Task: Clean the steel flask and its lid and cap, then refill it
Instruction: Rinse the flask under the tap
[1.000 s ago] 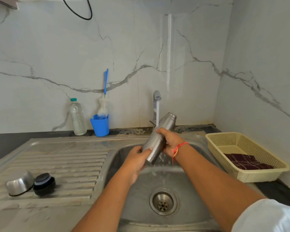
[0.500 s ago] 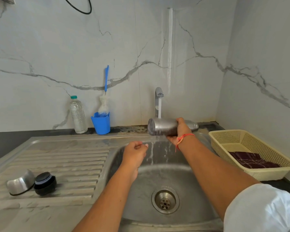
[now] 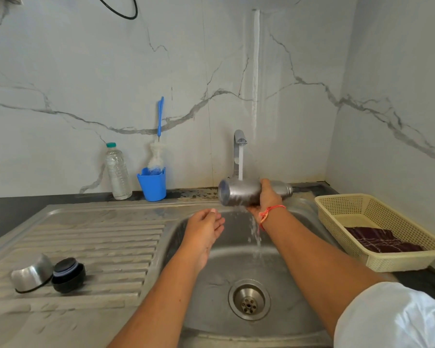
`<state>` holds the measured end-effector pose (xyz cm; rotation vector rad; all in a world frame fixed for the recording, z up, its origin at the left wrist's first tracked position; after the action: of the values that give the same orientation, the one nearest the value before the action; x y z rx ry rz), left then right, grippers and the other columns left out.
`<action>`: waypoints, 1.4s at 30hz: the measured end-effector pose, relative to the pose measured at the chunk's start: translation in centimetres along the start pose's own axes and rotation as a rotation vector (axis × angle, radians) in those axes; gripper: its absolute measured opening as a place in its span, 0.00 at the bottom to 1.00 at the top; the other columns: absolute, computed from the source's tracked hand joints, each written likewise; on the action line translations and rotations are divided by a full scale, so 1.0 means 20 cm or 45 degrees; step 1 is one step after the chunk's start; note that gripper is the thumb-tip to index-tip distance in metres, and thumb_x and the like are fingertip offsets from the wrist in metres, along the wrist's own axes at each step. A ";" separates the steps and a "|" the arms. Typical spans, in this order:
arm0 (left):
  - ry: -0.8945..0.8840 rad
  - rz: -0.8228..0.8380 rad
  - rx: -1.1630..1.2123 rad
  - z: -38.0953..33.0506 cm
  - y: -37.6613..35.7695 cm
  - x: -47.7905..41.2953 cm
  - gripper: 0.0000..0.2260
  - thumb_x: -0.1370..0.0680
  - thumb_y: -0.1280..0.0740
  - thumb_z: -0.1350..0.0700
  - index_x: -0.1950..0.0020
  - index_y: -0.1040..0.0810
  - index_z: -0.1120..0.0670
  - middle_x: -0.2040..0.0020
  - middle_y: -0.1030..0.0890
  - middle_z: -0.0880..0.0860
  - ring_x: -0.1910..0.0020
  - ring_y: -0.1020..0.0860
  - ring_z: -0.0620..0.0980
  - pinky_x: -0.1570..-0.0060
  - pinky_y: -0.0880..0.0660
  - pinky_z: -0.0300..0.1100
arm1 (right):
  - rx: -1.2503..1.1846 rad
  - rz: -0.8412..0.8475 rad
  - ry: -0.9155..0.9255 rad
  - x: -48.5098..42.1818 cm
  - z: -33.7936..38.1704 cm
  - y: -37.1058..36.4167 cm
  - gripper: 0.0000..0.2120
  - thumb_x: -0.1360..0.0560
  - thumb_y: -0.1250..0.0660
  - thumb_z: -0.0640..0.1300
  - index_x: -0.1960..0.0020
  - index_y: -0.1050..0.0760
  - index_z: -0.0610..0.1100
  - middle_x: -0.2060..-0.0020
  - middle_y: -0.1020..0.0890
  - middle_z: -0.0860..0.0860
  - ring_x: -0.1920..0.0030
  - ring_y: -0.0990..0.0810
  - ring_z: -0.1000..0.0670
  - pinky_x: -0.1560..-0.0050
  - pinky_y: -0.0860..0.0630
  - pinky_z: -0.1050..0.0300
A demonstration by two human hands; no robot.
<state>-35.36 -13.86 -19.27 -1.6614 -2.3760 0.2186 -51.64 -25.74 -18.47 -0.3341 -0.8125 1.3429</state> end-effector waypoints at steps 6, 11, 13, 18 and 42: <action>0.041 -0.066 -0.130 0.01 0.04 -0.01 0.06 0.15 0.36 0.54 0.42 0.22 0.54 0.42 0.18 0.59 0.42 0.18 0.54 0.38 0.21 0.47 | 0.611 0.103 0.306 0.02 0.06 -0.07 0.34 0.32 0.21 0.44 0.35 0.38 0.45 0.43 0.23 0.43 0.49 0.18 0.43 0.48 0.18 0.37; 0.081 -0.071 -0.398 0.02 0.06 -0.01 0.10 0.18 0.32 0.49 0.43 0.19 0.54 0.46 0.15 0.58 0.45 0.18 0.57 0.38 0.22 0.55 | 0.866 0.272 0.346 0.05 0.01 -0.12 0.37 0.36 0.20 0.46 0.34 0.35 0.46 0.44 0.21 0.45 0.49 0.17 0.43 0.49 0.17 0.39; 0.089 -0.053 -0.471 0.02 0.05 0.00 0.11 0.19 0.32 0.48 0.42 0.20 0.54 0.46 0.15 0.56 0.46 0.18 0.55 0.39 0.22 0.55 | 1.007 0.319 0.339 0.07 -0.01 -0.11 0.38 0.38 0.18 0.48 0.34 0.34 0.47 0.44 0.20 0.46 0.49 0.16 0.43 0.51 0.16 0.41; 0.043 0.077 -0.390 0.00 -0.02 0.03 0.08 0.16 0.33 0.53 0.42 0.20 0.55 0.45 0.16 0.54 0.44 0.18 0.51 0.40 0.21 0.47 | 1.433 0.398 0.493 0.13 0.00 -0.12 0.36 0.38 0.19 0.52 0.35 0.32 0.50 0.46 0.20 0.49 0.50 0.18 0.49 0.52 0.17 0.48; -0.379 0.095 -1.365 -0.10 -0.06 0.06 0.36 0.18 0.31 0.50 0.15 0.47 0.50 0.15 0.46 0.51 0.17 0.46 0.53 0.21 0.43 0.50 | 2.055 0.225 0.844 0.30 0.24 -0.02 0.40 0.36 0.22 0.49 0.30 0.36 0.50 0.48 0.22 0.49 0.52 0.21 0.45 0.54 0.23 0.54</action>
<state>-36.23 -13.18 -16.90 -2.2122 -2.8603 -1.0496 -54.54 -21.17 -12.99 0.4459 0.9387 1.5072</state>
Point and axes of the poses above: each hand's wrist, its own x-axis away from the middle knuckle, its own y-axis out of the back of the hand, z = x × y, the point moved 8 cm from there along -x, towards the middle knuckle
